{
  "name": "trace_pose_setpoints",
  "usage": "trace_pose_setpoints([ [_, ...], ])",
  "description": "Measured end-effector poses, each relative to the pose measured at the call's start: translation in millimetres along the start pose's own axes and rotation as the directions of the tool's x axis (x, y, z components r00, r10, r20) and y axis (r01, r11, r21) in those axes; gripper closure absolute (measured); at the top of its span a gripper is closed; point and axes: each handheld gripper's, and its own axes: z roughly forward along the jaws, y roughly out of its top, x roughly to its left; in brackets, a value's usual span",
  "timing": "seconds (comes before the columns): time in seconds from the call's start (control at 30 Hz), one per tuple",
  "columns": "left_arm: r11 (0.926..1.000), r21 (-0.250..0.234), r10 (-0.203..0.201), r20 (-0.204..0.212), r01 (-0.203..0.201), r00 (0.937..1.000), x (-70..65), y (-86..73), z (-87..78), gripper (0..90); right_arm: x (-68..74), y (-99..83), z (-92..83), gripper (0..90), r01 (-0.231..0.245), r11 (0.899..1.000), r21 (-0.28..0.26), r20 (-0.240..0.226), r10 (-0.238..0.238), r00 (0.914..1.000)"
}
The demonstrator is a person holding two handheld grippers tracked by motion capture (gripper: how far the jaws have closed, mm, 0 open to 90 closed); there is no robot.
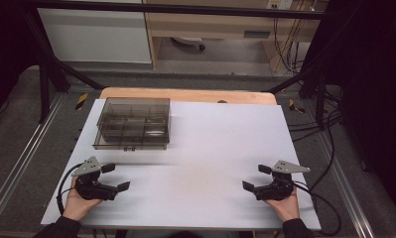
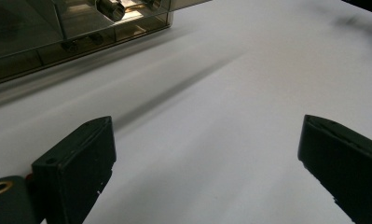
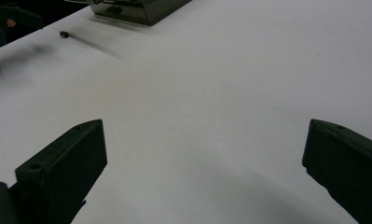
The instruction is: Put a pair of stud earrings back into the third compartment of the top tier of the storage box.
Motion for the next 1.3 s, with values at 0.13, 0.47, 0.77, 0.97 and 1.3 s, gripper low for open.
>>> trace_pose_setpoints([
  [0.13, 1.0000, 0.004, -0.003, -0.001, 0.003, 1.0000, -0.2, -0.1, -0.1, 4.4, -0.2, -0.3, -0.3, 0.5, -0.001, 1.000, 0.002, 0.000, 0.001, 1.0000],
  [0.47, 1.0000, 0.004, -0.002, -0.004, 0.002, 1.0000, 1.2, 2.1, -0.8, 4.5, -0.8, -0.7, -1.3, 0.5, -0.001, 1.000, -0.004, 0.002, 0.001, 1.0000],
  [0.77, 0.9998, 0.016, -0.010, -0.009, 0.011, 0.9999, 1.8, 4.6, -3.9, 4.7, -1.0, -1.0, -1.9, 0.5, -0.002, 1.000, -0.005, -0.005, 0.002, 1.0000],
  [0.97, 0.9997, 0.021, -0.011, -0.012, 0.011, 0.9999, 2.2, 5.1, -7.4, 4.7, -0.9, -1.1, -2.0, 0.5, -0.004, 1.000, -0.003, -0.004, 0.004, 1.0000],
  [1.3, 0.9983, 0.053, -0.023, -0.022, 0.024, 0.9995, 6.0, 4.6, -14.0, 4.6, -0.8, -1.1, -1.4, 0.6, -0.004, 1.000, 0.004, -0.003, 0.004, 1.0000],
])
